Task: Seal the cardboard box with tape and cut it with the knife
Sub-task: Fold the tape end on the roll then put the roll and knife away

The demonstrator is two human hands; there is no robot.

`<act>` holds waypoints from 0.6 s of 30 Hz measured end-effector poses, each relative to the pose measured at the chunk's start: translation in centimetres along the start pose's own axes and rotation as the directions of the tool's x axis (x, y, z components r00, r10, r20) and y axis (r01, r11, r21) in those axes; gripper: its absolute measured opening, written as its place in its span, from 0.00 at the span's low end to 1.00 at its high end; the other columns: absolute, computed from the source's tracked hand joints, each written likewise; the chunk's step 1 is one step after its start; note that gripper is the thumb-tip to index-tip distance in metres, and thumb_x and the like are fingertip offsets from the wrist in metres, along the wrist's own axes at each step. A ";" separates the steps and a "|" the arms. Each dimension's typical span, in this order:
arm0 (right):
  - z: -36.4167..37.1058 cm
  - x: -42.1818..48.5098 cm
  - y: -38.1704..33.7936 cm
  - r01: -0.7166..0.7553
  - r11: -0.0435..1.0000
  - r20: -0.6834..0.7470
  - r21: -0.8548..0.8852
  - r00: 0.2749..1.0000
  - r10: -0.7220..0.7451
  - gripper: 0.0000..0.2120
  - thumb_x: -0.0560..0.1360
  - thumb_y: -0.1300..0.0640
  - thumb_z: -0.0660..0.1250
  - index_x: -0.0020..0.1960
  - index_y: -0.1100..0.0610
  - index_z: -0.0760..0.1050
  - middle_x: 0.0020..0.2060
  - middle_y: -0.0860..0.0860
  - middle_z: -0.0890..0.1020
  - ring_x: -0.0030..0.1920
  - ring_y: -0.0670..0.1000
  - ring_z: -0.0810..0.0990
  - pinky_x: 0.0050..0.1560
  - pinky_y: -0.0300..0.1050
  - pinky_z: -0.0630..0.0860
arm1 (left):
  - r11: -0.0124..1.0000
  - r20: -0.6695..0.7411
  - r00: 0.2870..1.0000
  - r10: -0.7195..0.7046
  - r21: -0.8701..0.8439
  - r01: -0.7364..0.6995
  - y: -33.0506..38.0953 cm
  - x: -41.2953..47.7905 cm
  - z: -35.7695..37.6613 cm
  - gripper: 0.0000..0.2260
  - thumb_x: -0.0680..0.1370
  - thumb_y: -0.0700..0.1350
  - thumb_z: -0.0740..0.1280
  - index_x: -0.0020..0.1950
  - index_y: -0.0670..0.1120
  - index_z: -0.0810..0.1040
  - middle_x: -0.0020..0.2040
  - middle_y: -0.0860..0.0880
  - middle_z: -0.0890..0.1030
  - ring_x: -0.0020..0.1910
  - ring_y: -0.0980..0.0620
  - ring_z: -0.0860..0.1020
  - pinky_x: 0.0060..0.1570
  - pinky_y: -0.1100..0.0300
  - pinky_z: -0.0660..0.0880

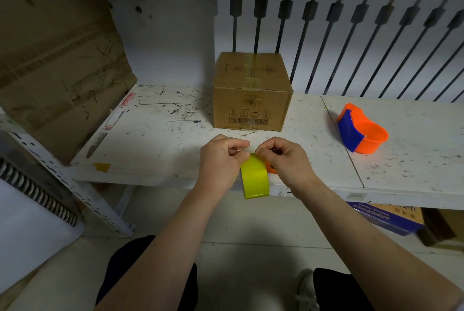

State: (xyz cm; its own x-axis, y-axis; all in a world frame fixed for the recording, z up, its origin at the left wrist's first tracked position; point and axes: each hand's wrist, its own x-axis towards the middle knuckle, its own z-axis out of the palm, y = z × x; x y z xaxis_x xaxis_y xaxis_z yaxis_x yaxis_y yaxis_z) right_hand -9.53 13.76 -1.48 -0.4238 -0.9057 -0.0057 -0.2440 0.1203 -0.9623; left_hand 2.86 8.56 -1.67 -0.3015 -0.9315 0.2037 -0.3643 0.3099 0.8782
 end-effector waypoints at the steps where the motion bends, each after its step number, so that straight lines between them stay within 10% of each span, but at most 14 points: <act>1: 0.0 0.0 0.0 0.001 1.000 -0.003 -0.004 1.000 -0.001 0.06 0.74 0.62 0.67 0.38 0.56 0.78 0.35 0.48 0.78 0.36 0.44 0.74 0.37 0.34 0.71 | 1.000 -0.004 1.000 0.010 0.007 -0.010 0.0 0.0 0.0 0.10 0.70 0.37 0.71 0.51 0.43 0.83 0.45 0.50 0.78 0.37 0.61 0.74 0.42 0.72 0.72; 18: -0.1 0.1 -0.2 0.005 0.994 -0.038 -0.106 0.999 -0.009 0.04 0.73 0.60 0.68 0.40 0.58 0.78 0.42 0.51 0.78 0.38 0.42 0.75 0.36 0.31 0.69 | 0.985 -0.038 0.992 0.120 0.126 -0.114 -0.3 0.1 0.4 0.04 0.72 0.38 0.70 0.44 0.43 0.83 0.41 0.51 0.76 0.34 0.60 0.72 0.37 0.77 0.67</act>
State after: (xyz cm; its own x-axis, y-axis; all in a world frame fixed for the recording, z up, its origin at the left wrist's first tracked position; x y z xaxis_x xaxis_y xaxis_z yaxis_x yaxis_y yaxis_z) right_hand -9.63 13.68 -1.28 -0.4545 -0.8906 0.0137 -0.3372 0.1578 -0.9281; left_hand 2.59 8.42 -2.06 -0.3089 -0.8942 0.3239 -0.4354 0.4357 0.7878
